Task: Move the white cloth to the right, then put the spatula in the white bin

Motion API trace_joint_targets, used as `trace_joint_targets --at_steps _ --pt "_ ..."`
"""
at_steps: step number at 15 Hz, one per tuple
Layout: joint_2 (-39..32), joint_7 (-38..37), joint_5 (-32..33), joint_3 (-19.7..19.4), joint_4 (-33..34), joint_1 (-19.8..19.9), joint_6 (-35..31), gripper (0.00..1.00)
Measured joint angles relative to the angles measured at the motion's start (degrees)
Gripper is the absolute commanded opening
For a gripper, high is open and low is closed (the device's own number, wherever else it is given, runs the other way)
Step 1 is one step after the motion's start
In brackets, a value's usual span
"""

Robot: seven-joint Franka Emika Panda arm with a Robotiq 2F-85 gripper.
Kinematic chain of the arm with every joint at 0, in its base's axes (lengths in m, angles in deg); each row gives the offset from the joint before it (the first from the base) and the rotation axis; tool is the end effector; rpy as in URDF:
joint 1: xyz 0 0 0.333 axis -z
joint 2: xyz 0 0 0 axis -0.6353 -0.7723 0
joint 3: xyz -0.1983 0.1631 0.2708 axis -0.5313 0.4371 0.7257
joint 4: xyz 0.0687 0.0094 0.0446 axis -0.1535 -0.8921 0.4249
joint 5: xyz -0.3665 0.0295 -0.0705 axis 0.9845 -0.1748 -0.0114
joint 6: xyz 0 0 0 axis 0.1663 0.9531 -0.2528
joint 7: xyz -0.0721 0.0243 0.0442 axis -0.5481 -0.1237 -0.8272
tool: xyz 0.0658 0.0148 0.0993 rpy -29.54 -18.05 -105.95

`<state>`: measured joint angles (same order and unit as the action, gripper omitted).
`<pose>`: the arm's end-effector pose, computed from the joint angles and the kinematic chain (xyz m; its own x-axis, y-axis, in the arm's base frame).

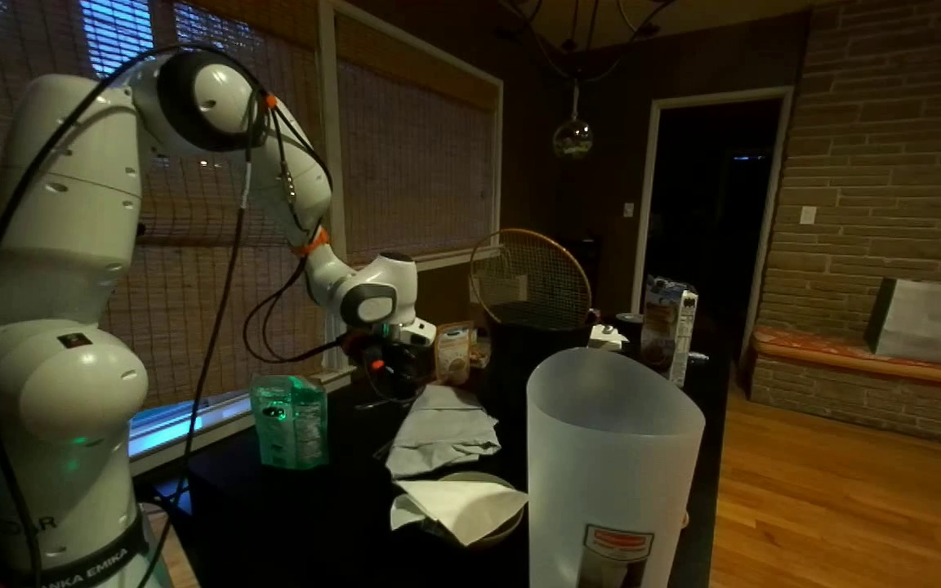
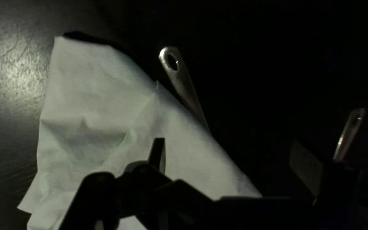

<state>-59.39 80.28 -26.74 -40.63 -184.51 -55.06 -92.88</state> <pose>0.5292 0.1174 0.2908 0.9960 -0.0707 0.0548 -0.0624 -0.9881 -0.1403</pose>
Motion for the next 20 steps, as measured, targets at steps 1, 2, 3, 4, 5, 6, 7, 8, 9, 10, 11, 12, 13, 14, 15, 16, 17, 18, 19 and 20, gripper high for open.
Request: trace_joint_targets --at_steps 1,2,3,4,5,6,7,8,9,10,11,12,13,14,15,16,17,18,19,20 --pt "-2.42 -2.62 4.81 -2.54 2.44 -2.79 0.01 1.00" --pt "-4.54 -5.19 9.46 -4.70 5.05 -4.96 0.01 1.00" --pt "-6.25 -7.43 13.26 -5.20 7.65 -5.48 0.10 1.00" --pt "-7.49 -8.70 15.29 -4.97 9.76 -5.21 0.32 1.00" --pt "-8.32 -9.00 16.10 -4.88 11.23 -4.97 0.63 1.00" --pt "-8.75 -9.00 16.39 -4.88 12.04 -4.78 0.87 1.00" --pt "-8.90 -9.00 16.47 -4.88 12.34 -4.65 1.03 1.00" --pt "-8.91 -9.00 16.50 -4.47 12.34 -4.21 1.03 1.00" --pt "-8.96 -9.02 17.04 -3.93 12.34 -3.72 0.90 1.00" --pt "-9.17 -9.31 18.50 -3.71 12.38 -3.61 0.37 1.00" --pt "-9.62 -9.94 20.43 -3.64 12.57 -3.72 -0.36 1.00" --pt "-10.32 -10.86 22.76 -3.67 13.07 -4.06 -1.02 1.00" --pt "-11.17 -12.34 25.91 -4.07 13.75 -4.80 -1.51 1.00" --pt "-12.06 -13.99 29.06 -4.72 14.53 -5.82 -1.87 1.00" --pt "-12.99 -15.45 31.81 -5.35 15.40 -6.94 -2.09 1.00" --pt "-13.87 -16.77 34.33 -6.00 16.33 -8.15 -2.18 1.00" --pt "-14.68 -17.93 36.38 -6.59 17.15 -9.25 -2.24 1.00" --pt "-15.63 -18.98 38.09 -7.10 18.03 -10.30 -2.32 1.00" --pt "-16.59 -19.67 39.17 -7.38 18.86 -11.07 -2.34 1.00" --pt "-17.56 -20.17 39.81 -7.47 19.64 -11.59 -2.34 1.00"
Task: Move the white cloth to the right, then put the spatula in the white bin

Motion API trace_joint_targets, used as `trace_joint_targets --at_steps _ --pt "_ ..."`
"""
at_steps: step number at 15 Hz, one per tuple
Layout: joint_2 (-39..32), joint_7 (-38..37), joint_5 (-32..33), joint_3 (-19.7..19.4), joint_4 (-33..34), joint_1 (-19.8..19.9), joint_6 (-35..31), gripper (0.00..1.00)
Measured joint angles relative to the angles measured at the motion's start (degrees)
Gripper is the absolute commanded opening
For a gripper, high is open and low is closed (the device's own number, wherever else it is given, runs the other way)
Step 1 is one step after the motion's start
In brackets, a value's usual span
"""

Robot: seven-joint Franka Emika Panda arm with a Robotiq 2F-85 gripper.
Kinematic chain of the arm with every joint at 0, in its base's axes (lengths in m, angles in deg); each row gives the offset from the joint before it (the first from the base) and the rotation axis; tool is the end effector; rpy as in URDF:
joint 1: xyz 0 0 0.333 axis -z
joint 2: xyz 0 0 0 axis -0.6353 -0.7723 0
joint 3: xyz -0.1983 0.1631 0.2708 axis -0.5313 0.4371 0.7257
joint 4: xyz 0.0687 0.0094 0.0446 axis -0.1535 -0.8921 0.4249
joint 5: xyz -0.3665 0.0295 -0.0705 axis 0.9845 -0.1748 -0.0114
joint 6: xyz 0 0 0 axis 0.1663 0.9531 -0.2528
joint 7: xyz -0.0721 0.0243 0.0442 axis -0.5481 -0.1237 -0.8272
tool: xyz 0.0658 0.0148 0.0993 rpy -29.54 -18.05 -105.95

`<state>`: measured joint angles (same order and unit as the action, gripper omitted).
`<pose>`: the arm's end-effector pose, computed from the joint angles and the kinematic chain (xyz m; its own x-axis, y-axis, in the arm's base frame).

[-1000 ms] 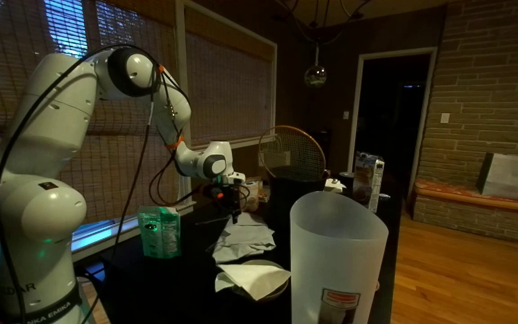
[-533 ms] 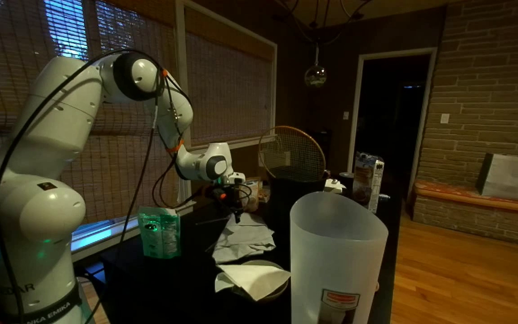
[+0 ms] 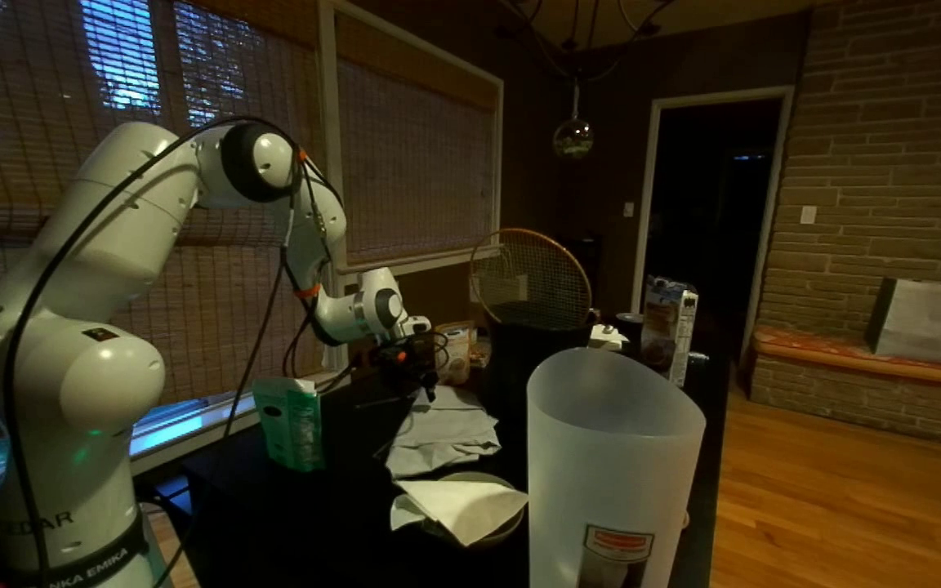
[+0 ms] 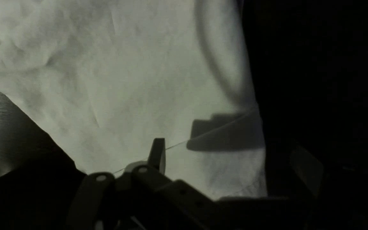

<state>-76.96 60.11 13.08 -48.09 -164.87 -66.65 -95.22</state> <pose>0.6165 0.2134 0.2406 0.9300 0.3086 0.1997 0.2546 -0.9326 0.2557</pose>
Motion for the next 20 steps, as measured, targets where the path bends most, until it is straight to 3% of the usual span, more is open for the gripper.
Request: trace_joint_targets --at_steps 1,2,3,4,13,15,20 --pt "-0.98 -0.41 0.35 -0.06 0.67 -0.41 0.00 0.97" --pt "-1.93 -0.66 0.41 -0.20 1.30 -0.75 0.00 0.81" --pt "-2.87 -0.90 0.41 -0.35 1.84 -0.97 0.00 0.73" --pt "-3.69 -1.19 0.41 -0.57 2.30 -1.14 0.00 0.69" --pt "-5.51 -2.96 0.35 -3.51 3.86 -2.25 -0.05 0.05" --pt "-4.59 -2.95 -0.49 -2.62 3.77 -1.24 -0.49 0.00" --pt "-0.61 -2.03 -7.30 1.25 1.04 5.35 -5.29 0.02"
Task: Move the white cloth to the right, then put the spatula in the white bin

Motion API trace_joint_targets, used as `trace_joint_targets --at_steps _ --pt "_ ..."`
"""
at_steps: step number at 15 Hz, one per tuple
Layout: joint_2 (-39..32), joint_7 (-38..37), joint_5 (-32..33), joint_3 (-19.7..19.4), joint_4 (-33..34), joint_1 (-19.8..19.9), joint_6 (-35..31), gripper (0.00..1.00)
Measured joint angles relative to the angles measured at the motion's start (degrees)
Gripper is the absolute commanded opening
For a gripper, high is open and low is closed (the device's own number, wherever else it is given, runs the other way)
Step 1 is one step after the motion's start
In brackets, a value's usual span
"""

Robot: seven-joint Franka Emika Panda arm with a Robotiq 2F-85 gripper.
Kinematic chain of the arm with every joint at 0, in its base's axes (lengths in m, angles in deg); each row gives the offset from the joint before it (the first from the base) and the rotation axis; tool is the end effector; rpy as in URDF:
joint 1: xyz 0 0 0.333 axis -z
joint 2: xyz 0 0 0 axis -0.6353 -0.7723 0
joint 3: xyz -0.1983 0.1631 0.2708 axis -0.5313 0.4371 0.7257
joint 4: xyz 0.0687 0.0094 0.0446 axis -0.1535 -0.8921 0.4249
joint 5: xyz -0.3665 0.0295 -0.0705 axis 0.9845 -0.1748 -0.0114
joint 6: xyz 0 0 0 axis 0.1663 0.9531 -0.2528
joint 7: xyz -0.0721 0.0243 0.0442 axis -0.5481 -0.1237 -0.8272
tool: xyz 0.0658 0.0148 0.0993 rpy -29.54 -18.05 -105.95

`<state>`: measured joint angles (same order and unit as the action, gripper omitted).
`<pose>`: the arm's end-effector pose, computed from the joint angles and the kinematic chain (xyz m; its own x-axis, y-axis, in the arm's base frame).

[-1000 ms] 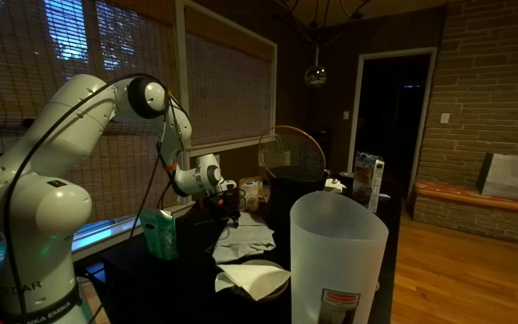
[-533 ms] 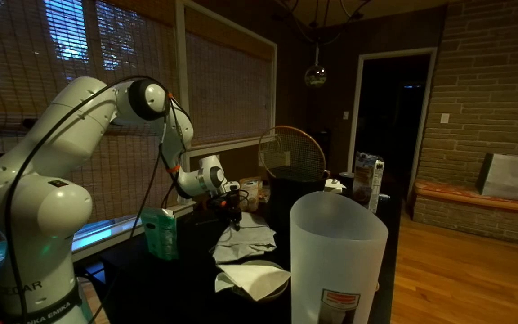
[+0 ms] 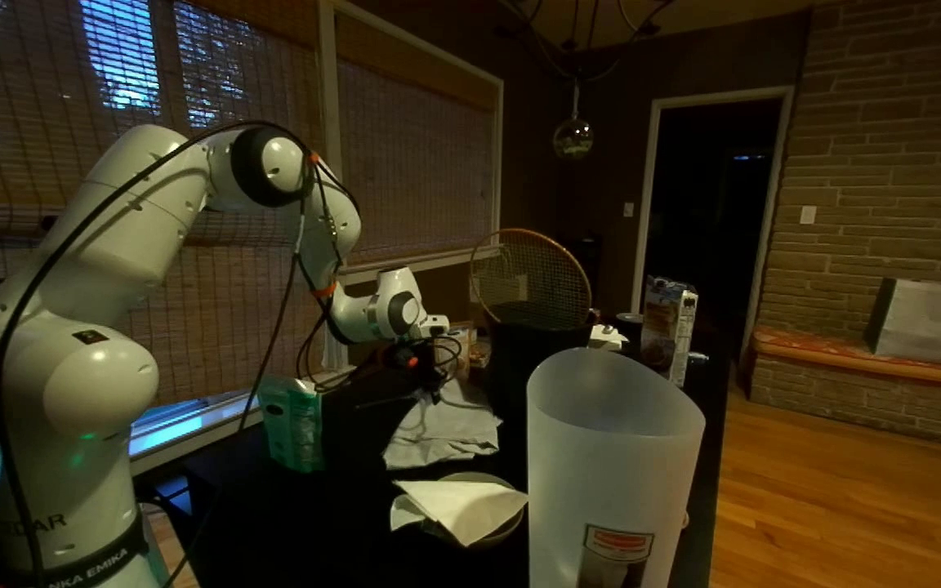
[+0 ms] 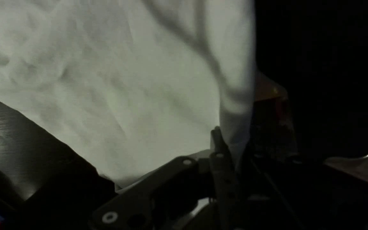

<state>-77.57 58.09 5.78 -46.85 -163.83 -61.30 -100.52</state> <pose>0.6446 0.1730 0.2502 0.9505 0.0977 0.2950 0.0620 -0.9898 0.1283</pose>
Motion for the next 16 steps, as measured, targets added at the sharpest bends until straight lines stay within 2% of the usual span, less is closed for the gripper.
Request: trace_joint_targets --at_steps 2,4,5,6,7,9,11,16 --pt "2.58 -2.05 -0.86 -1.87 -2.83 1.06 -2.97 0.02" --pt "6.36 -5.04 -0.80 -6.20 -6.97 0.53 -6.00 0.02" --pt "8.42 -6.80 -0.32 -9.04 -9.27 -0.44 -7.90 0.09" --pt "9.81 -6.67 -0.18 -10.26 -10.48 -0.72 -8.27 0.09" --pt "10.02 -6.32 -0.21 -10.11 -10.53 -0.47 -8.09 0.02" --pt "9.37 -6.31 -0.25 -9.72 -10.38 -0.57 -8.09 0.02" --pt "8.70 -8.27 -0.34 -11.03 -10.30 -1.20 -8.18 0.02" --pt "7.74 -17.93 1.83 -25.02 -9.64 -5.91 -8.40 0.02"
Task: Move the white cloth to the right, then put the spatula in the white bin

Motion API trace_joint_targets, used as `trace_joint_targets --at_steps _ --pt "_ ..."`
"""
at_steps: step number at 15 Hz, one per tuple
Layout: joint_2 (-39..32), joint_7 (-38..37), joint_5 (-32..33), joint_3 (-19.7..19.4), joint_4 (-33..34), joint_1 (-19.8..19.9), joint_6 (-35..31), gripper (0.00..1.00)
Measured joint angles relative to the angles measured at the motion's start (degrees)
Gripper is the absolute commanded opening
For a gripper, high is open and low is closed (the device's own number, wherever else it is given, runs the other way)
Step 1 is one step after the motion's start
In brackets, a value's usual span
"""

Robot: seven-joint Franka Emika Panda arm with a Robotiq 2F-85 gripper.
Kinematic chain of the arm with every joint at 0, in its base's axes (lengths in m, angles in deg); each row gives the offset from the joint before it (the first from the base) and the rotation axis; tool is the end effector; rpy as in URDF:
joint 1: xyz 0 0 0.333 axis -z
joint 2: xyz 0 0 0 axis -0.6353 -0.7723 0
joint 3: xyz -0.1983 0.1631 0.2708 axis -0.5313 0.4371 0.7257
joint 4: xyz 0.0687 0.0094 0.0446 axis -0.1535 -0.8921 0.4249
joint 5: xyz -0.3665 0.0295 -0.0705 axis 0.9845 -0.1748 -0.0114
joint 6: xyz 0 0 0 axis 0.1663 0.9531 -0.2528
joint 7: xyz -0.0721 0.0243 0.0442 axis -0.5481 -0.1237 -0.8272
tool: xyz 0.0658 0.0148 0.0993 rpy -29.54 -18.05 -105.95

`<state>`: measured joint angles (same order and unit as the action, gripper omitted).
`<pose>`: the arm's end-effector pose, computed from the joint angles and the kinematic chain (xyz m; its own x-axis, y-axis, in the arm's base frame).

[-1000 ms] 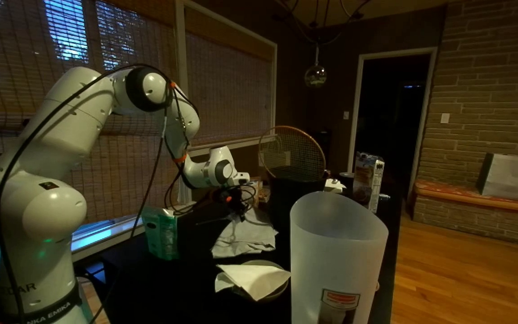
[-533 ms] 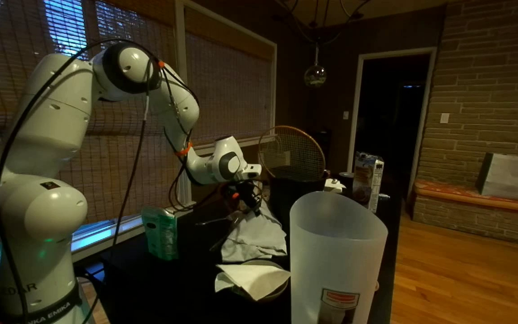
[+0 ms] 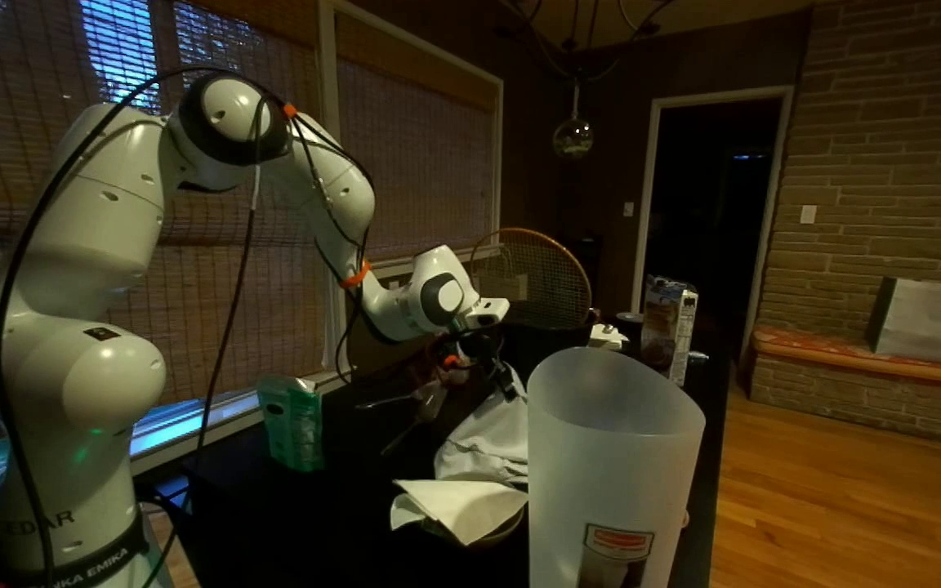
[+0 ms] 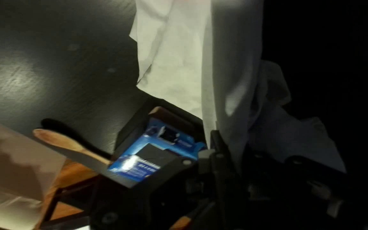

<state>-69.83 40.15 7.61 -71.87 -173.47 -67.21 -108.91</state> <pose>0.6310 -0.0166 0.3251 0.7851 -0.3552 0.5075 -0.4595 -0.8833 0.0926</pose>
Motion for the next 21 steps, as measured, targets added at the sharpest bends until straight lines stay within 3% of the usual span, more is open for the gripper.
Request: trace_joint_targets --at_steps 5,6,7,16,18,21 --pt "-3.58 -10.62 1.74 -13.30 0.25 -6.01 0.81 0.02" --pt "-4.80 -12.10 1.74 -14.40 0.46 -7.18 1.15 0.30" --pt "-6.04 -13.41 1.68 -14.90 0.71 -8.19 1.48 0.35" --pt "-10.81 -16.04 1.30 -14.29 3.63 -14.22 6.74 0.97" --pt "-10.14 -15.11 1.31 -13.30 3.74 -15.04 7.47 1.00" --pt "-7.27 -9.53 1.27 -6.37 3.58 -12.63 7.51 1.00"
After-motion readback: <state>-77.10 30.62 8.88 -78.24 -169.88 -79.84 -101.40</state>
